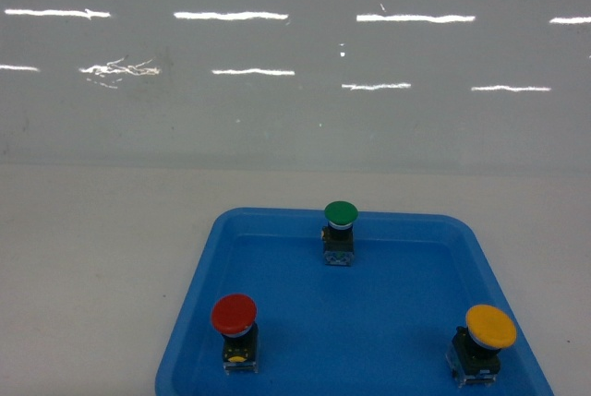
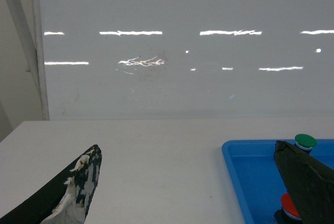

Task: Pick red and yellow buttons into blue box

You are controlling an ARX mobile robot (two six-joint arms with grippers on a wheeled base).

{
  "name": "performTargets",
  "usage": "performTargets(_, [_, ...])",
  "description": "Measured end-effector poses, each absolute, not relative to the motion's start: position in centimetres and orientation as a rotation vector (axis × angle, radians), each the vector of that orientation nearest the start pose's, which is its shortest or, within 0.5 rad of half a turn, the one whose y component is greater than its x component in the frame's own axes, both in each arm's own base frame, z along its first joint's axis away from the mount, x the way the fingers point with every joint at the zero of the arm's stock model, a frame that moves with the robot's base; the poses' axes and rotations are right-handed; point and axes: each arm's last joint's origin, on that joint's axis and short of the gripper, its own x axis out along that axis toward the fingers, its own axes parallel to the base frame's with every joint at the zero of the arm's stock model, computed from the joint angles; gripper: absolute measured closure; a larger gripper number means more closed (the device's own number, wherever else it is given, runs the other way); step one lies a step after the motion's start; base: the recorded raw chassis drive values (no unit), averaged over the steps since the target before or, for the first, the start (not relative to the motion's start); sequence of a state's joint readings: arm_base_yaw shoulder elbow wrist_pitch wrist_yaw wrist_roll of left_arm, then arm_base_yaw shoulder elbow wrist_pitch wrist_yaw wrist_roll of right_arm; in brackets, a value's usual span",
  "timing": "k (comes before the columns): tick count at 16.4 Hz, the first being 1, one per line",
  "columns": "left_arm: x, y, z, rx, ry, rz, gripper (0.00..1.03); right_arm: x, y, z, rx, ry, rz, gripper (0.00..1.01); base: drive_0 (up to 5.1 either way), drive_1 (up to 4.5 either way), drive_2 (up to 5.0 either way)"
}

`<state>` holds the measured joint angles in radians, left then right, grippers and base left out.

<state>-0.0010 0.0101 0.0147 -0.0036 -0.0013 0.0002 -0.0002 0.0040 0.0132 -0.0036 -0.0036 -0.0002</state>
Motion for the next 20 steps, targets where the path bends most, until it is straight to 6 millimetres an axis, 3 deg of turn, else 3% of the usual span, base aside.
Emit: performTargets(20, [9.67,-0.69,16.65,0.008,0.004,-0.027,0.05,9.73,-0.42,16.71,-0.009,-0.006,0.016,0.03,0.0,0.0,0.0])
